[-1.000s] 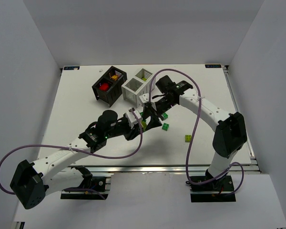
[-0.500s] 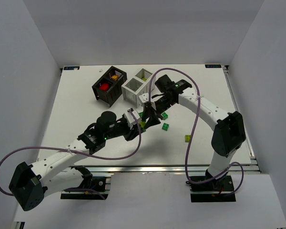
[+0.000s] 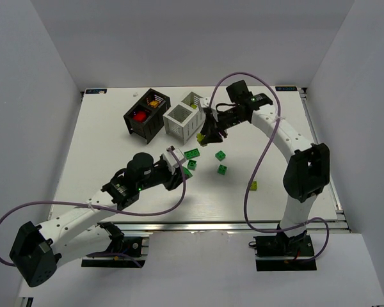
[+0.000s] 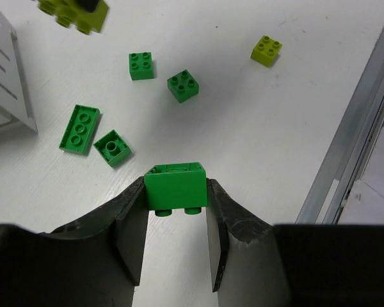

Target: Sort the legos into containers by color

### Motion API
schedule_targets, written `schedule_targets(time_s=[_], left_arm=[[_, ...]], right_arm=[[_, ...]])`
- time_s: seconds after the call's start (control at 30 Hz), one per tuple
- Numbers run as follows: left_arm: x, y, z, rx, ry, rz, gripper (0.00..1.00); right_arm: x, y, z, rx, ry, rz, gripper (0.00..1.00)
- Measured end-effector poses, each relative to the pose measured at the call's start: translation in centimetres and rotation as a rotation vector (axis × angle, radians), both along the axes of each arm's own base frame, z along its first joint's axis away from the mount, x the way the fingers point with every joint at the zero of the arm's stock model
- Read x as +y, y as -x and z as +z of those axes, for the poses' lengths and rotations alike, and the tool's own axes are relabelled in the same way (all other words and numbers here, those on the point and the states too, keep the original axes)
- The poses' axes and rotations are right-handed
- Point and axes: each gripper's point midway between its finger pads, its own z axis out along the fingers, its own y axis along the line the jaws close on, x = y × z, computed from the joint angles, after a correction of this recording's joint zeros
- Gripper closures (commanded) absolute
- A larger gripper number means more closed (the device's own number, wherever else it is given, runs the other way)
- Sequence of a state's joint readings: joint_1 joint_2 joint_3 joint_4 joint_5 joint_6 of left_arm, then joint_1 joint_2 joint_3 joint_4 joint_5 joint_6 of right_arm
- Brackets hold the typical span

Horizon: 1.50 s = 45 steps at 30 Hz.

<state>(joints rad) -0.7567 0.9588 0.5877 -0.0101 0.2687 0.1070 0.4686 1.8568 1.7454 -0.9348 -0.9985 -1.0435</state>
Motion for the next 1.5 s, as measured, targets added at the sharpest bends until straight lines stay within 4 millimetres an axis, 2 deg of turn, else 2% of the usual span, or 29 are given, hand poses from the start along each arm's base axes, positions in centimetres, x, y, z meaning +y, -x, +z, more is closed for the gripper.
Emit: schedule_targets(time_s=[0.13,0.2,0.33,0.37,0.4,0.5,0.67,0.87,0.97,1.0,1.1,1.13,1.2,1.23,1.37,1.47,1.5], left_arm=[[0.3,-0.5,-0.2,0.048,0.020,0.070,1.00],[0.4,-1.0,-0.2,0.086,0.034,0.124,1.00],[0.4,-2.7,0.4,0.177,0.079,0.260,1.00],[0.4,-3.2,0.7,0.196,0.095,0.295,1.00],[0.4,-3.6,0.9,0.212,0.112,0.327,1.00],[0.6,-4.4,1.4,0.255,0.161,0.400,1.00],[0.8,-4.9,1.7,0.312,0.225,0.472,1.00],[1.1,-5.5,2.1,0.348,0.286,0.527,1.00],[1.4,-6.0,2.5,0.361,0.323,0.553,1.00],[1.4,-6.1,2.6,0.365,0.334,0.561,1.00],[1.8,-6.6,3.0,0.375,0.367,0.584,1.00],[1.9,-6.8,3.0,0.378,0.376,0.592,1.00],[2.3,-7.2,3.2,0.384,0.390,0.610,1.00],[2.5,-7.4,3.3,0.388,0.396,0.619,1.00],[3.3,-9.1,4.8,0.393,0.446,0.653,1.00],[3.7,-11.2,6.7,0.398,0.492,0.669,1.00],[3.8,-11.9,7.3,0.396,0.504,0.673,1.00]], right_arm=[[0.2,-4.4,-1.4,-0.048,0.029,-0.257,1.00],[0.2,-7.0,-1.3,-0.058,0.024,-0.401,1.00],[0.6,-12.6,0.8,-0.085,-0.041,-0.658,1.00],[1.0,-14.8,2.1,-0.097,-0.088,-0.734,1.00],[1.2,-16.1,2.8,-0.100,-0.118,-0.778,1.00],[1.6,-18.8,3.8,-0.096,-0.197,-0.877,1.00],[2.3,-21.8,3.1,-0.044,-0.249,-0.970,1.00],[2.9,-23.9,-0.5,0.025,-0.238,-1.029,1.00],[3.1,-24.7,-1.6,0.032,-0.228,-1.045,1.00],[3.1,-24.8,-2.0,0.034,-0.224,-1.046,0.96],[3.2,-25.0,-2.6,0.037,-0.217,-1.048,0.77],[3.2,-25.0,-2.7,0.037,-0.216,-1.047,0.65],[3.2,-25.1,-2.9,0.037,-0.214,-1.046,0.58],[3.3,-25.0,-3.0,0.037,-0.213,-1.044,0.50],[3.4,-25.0,-3.0,0.037,-0.213,-1.031,0.41],[3.4,-25.0,-2.8,0.032,-0.220,-1.021,0.36],[3.4,-25.0,-2.6,0.031,-0.223,-1.018,0.29]])
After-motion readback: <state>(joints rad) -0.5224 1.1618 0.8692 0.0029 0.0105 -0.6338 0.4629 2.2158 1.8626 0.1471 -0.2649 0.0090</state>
